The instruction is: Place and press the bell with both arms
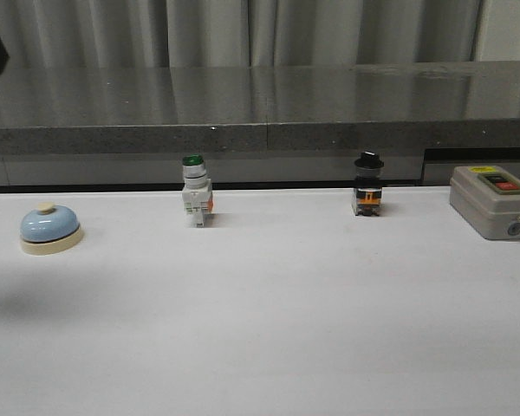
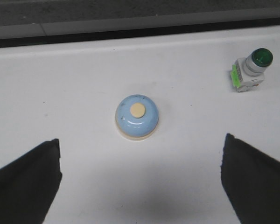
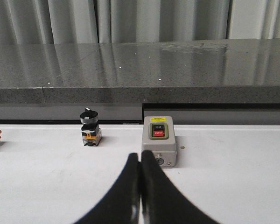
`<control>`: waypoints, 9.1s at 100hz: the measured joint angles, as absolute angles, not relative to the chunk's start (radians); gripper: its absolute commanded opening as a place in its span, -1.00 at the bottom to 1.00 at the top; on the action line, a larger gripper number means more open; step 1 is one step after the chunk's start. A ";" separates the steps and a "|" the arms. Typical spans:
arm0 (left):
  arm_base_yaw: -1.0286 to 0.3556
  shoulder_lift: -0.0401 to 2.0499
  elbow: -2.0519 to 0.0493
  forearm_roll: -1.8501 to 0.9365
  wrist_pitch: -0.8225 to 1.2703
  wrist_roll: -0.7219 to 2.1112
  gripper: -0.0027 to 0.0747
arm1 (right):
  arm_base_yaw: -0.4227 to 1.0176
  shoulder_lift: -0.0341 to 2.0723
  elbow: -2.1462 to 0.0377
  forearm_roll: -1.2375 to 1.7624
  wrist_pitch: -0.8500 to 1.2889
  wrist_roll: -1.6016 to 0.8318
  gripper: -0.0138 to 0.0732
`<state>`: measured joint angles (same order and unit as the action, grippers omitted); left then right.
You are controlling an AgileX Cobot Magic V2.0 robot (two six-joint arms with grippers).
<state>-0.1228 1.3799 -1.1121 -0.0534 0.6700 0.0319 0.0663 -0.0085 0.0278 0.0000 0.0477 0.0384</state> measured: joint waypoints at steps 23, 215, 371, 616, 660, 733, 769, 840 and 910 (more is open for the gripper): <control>-0.146 1.589 -1.253 -0.042 0.670 0.032 0.75 | 0.066 -0.008 0.028 0.000 0.048 0.038 -0.82; -0.269 1.816 -1.341 -0.035 0.673 0.034 -0.34 | 0.066 -0.008 0.028 0.000 0.048 0.038 -0.82; -0.716 2.158 -1.604 -0.054 0.708 0.039 0.67 | 0.066 -0.008 0.028 0.000 0.048 0.038 -0.82; -0.195 0.454 -0.558 -0.042 0.498 -0.039 -0.98 | 0.066 -0.008 0.028 0.000 0.048 0.038 -0.82; -0.195 0.454 -0.558 -0.042 0.498 -0.039 -0.98 | 0.066 -0.008 0.028 0.000 0.048 0.038 -0.82; -0.058 0.216 -0.217 0.088 0.196 -0.039 -0.98 | 0.066 -0.008 0.028 0.000 0.048 0.038 -0.82; -0.053 -0.003 0.001 0.092 0.106 -0.039 -0.98 | 0.066 -0.008 0.028 0.000 0.047 0.038 -0.82; -0.053 -0.003 0.001 0.092 0.048 -0.039 -0.98 | 0.066 -0.008 0.028 0.000 0.047 0.038 -0.82; -0.053 -0.003 0.001 0.092 0.048 -0.039 -0.98 | 0.066 -0.008 0.028 0.000 0.038 0.038 -0.82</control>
<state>-0.0529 -0.0033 0.0013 0.0917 0.0481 -0.0389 0.0663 -0.0085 0.0278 0.0000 0.0376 0.0384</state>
